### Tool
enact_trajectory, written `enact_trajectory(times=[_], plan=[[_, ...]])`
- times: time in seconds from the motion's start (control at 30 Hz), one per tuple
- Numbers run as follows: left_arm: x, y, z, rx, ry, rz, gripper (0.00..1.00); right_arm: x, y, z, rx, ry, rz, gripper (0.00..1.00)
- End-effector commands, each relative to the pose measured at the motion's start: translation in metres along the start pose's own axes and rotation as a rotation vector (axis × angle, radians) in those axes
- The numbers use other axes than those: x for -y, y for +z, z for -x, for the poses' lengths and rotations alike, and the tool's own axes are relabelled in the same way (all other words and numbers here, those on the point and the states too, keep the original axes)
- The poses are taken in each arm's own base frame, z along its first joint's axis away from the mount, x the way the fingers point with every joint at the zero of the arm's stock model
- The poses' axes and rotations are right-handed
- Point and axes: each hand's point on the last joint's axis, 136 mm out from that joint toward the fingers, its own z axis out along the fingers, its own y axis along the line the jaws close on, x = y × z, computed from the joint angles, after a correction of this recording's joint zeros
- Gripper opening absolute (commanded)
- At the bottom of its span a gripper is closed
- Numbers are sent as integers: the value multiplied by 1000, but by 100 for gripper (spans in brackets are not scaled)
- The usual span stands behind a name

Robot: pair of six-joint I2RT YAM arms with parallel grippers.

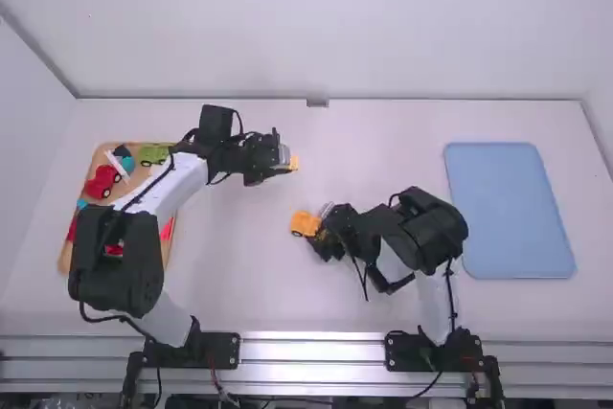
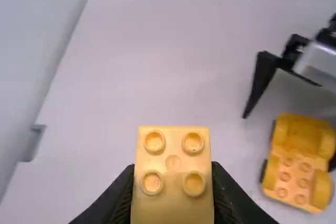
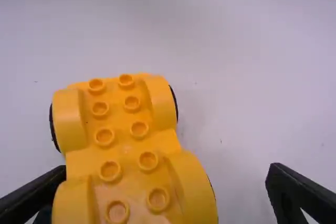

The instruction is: Assemble lego blocks to make yellow taxi

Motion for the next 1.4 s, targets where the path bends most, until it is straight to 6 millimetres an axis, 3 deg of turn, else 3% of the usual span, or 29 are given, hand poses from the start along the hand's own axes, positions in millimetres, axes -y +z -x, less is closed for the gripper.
enact_trajectory(times=[0.0, 0.17, 0.47, 0.7, 1.0, 1.37], plan=[[-7, -1, 0, -5, -36, 13, 10, 2, -4, -9, -18, -60, -1, 99], [9, 6, -7, -19, -185, -38, 12, 4, -20, -4, 53, -28, 66, 98], [48, 18, -6, 30, -252, -145, 10, 5, -35, 14, 230, -80, 324, 98], [75, 27, -24, 51, -295, -159, 9, 26, -37, 17, 289, -36, 507, 98], [98, 37, -30, 109, -363, -169, 2, 25, -33, 13, 280, -67, 530, 98], [124, 68, -52, -18, -334, -221, 2, 13, -40, 1, 256, -70, 508, 98]])
